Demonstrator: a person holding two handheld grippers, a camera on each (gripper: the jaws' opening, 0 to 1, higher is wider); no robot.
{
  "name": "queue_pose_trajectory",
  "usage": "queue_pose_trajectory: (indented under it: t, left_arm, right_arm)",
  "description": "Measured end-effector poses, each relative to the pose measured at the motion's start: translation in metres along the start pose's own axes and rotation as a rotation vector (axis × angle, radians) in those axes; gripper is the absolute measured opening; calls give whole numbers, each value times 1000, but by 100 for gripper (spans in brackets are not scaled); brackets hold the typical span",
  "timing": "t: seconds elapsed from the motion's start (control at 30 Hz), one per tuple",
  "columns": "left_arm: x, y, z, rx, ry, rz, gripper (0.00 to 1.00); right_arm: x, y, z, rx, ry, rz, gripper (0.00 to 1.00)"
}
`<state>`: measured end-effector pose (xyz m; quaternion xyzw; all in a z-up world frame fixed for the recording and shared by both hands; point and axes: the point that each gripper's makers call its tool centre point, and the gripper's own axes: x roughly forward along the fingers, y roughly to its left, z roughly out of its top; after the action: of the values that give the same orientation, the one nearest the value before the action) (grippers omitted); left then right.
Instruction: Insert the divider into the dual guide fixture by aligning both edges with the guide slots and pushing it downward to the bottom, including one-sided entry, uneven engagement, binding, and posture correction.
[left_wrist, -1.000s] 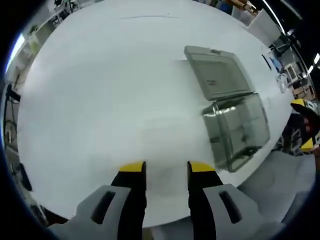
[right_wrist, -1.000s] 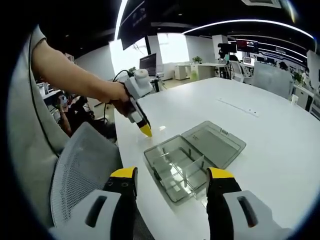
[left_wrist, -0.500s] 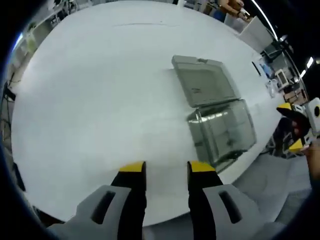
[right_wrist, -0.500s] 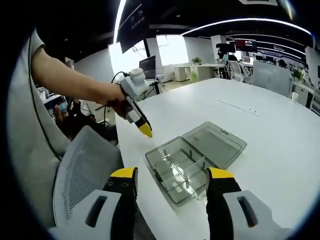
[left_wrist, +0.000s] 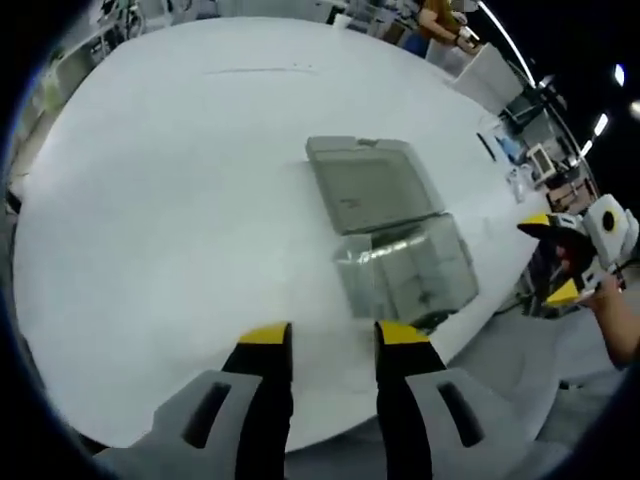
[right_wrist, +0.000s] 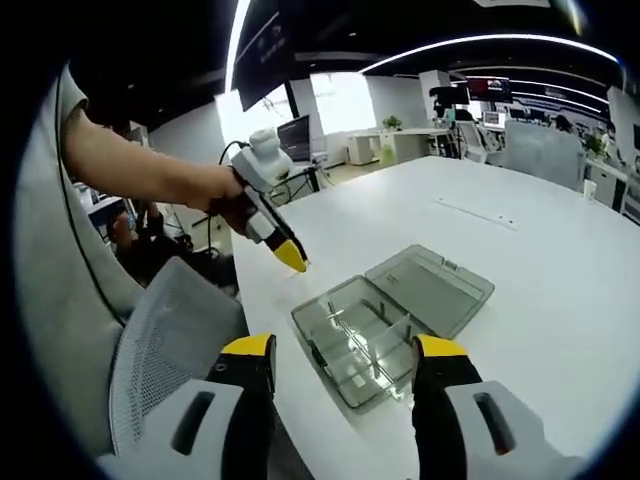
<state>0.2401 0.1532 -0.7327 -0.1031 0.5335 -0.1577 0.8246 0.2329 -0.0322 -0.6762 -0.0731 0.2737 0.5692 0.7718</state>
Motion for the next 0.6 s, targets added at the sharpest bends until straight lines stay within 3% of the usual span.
queue_pose_trajectory:
  t: [0.6]
  left_arm:
    - [-7, -38, 14, 26, -54, -117, 29]
  right_arm:
    - [-3, -3, 4, 29, -22, 11, 51]
